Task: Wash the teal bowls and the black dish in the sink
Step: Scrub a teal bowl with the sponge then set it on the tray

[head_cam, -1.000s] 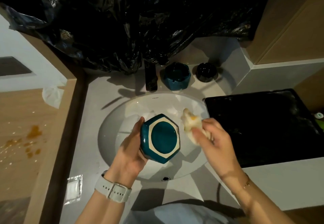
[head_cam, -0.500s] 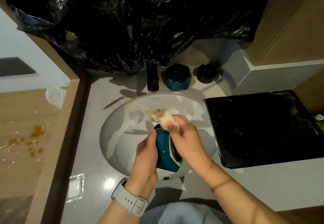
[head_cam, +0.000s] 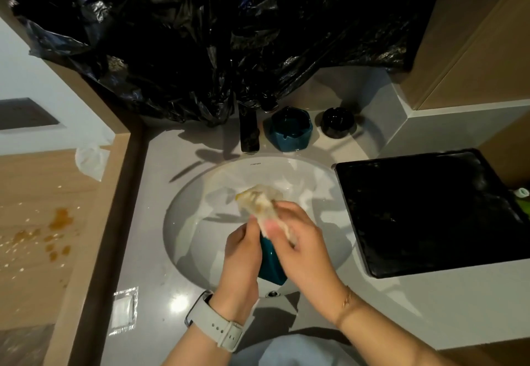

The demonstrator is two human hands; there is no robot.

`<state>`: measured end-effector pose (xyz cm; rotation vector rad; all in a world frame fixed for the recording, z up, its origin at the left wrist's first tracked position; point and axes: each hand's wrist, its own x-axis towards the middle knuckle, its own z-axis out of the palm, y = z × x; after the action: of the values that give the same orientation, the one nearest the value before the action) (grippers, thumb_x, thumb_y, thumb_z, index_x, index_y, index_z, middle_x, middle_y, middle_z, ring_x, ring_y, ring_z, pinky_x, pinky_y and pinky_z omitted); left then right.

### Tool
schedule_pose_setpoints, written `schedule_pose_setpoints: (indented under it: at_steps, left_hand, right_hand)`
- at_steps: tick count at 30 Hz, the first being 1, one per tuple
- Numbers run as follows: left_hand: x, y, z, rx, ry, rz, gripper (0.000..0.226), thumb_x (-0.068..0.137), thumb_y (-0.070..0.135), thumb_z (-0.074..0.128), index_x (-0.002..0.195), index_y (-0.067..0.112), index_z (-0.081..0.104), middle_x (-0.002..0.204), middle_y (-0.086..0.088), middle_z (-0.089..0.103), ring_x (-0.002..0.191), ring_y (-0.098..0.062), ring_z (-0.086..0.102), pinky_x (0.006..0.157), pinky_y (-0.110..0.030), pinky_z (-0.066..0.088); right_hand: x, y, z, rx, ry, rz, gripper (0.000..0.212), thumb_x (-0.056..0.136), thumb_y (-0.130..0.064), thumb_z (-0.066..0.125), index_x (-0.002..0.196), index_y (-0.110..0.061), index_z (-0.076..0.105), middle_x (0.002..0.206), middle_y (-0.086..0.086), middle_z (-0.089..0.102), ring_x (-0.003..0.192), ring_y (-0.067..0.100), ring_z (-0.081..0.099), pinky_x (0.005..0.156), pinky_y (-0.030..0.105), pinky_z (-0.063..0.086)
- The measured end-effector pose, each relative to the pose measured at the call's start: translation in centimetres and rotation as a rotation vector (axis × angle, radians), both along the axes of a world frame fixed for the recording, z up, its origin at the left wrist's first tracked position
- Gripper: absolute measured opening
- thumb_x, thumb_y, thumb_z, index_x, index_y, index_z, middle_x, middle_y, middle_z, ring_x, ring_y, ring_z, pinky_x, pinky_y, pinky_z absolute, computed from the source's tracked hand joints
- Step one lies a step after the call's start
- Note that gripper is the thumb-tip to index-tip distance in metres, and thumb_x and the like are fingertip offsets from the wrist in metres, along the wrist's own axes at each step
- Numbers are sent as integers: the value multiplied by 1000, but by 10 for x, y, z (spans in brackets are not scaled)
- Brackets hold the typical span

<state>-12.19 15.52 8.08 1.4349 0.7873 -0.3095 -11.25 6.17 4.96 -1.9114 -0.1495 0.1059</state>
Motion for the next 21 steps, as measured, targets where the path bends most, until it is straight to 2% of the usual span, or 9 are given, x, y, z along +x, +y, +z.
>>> schedule_pose_setpoints:
  at_steps: [4, 6, 8, 10, 12, 14, 15, 19, 21]
  left_hand:
    - [6, 4, -11, -67, 28, 2, 25, 101, 23, 50, 99, 8, 70, 92, -14, 76, 87, -27, 73, 85, -46, 57]
    - [15, 7, -14, -147, 88, 125, 25, 101, 23, 53, 99, 3, 67, 97, -17, 71, 90, -31, 69, 88, -45, 53]
    - [25, 12, -10, -161, 88, 232, 34, 102, 34, 49, 94, 5, 65, 96, -14, 70, 89, -30, 66, 86, -41, 52]
    - [35, 18, -3, -156, -4, 224, 37, 102, 41, 46, 89, 13, 66, 85, -9, 72, 82, -26, 67, 81, -40, 55]
    - [42, 21, 6, -218, -73, 191, 40, 102, 42, 46, 82, 17, 71, 77, -4, 74, 76, -23, 70, 74, -39, 56]
    - [45, 18, 5, -290, -77, 190, 43, 101, 39, 48, 73, 17, 73, 68, -1, 74, 66, -18, 70, 71, -37, 55]
    - [45, 15, 4, -313, -72, 186, 41, 101, 38, 48, 76, 17, 73, 68, -2, 74, 63, -17, 70, 71, -37, 55]
    - [41, 3, -7, -378, -66, 158, 36, 104, 32, 46, 109, 4, 68, 97, -16, 73, 84, -28, 72, 77, -39, 58]
    - [39, 0, -11, -400, -47, 180, 41, 104, 38, 42, 108, 6, 69, 97, -13, 74, 83, -25, 73, 71, -36, 58]
  right_hand:
    - [-16, -5, -9, 40, -142, 31, 34, 95, -13, 58, 126, -26, 62, 136, -20, 50, 130, -1, 44, 104, 9, 34]
    - [-25, -17, -20, 9, -189, 84, 36, 94, -14, 59, 128, -28, 60, 139, -19, 49, 131, 1, 45, 103, 12, 38]
    - [-32, -35, -34, -29, -182, 104, 34, 94, -22, 56, 126, -31, 62, 138, -24, 49, 126, -1, 49, 101, 15, 43]
    - [-31, -49, -35, 7, -82, 57, 35, 94, -28, 58, 124, -47, 58, 131, -33, 51, 122, -4, 52, 97, 11, 43]
    - [-23, -54, -30, 104, -29, -38, 42, 92, -22, 59, 117, -56, 60, 126, -30, 57, 121, 0, 54, 97, 12, 42]
    - [-18, -46, -17, 180, -78, -95, 41, 91, -15, 57, 120, -44, 60, 127, -29, 57, 125, 0, 51, 101, 14, 40]
    - [-17, -38, -10, 209, -110, -82, 39, 91, -14, 56, 122, -37, 59, 130, -29, 55, 127, -1, 49, 103, 14, 39]
    - [-19, -12, -7, 98, -283, -20, 39, 95, -18, 54, 135, -22, 52, 145, -11, 47, 138, 8, 39, 114, 26, 31]
    - [-10, -9, -6, 89, -275, -55, 38, 96, -23, 52, 134, -24, 52, 144, -9, 47, 137, 8, 40, 113, 24, 31]
